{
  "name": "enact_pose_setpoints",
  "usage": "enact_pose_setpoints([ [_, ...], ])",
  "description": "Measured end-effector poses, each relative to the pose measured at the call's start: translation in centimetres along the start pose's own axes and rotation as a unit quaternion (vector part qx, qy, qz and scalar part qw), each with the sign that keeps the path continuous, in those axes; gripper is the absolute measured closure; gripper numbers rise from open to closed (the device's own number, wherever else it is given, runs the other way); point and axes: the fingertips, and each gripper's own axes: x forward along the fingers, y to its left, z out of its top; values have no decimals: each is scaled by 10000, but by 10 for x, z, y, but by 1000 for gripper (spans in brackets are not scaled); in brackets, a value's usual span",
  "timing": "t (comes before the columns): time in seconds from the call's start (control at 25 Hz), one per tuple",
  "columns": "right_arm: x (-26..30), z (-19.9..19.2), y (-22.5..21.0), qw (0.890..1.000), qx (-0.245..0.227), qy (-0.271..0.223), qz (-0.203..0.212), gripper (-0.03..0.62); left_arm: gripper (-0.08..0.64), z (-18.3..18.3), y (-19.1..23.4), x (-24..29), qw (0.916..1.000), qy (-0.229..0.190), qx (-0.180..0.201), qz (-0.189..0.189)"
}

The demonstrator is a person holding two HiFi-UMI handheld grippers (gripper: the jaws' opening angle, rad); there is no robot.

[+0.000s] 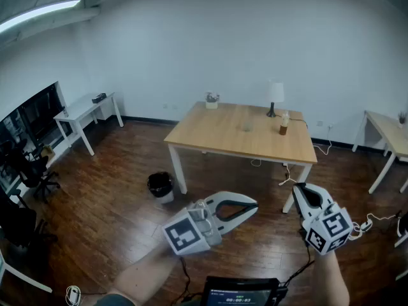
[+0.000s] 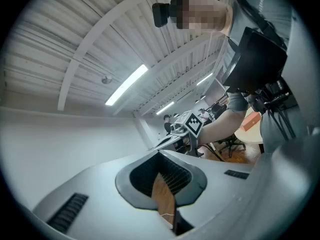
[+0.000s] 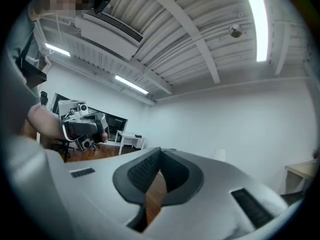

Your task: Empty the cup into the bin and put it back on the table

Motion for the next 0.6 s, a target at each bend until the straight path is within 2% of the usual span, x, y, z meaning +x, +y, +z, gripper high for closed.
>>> enact_pose_setpoints([
  [0.32, -4, -12, -16, 9999, 83, -55, 96, 589, 566, -13, -2, 10, 9996, 181, -49, 232],
  [0.6, 11, -18, -19, 9999, 65, 7, 151, 589, 566, -28, 6, 12, 9994, 250, -62, 232],
])
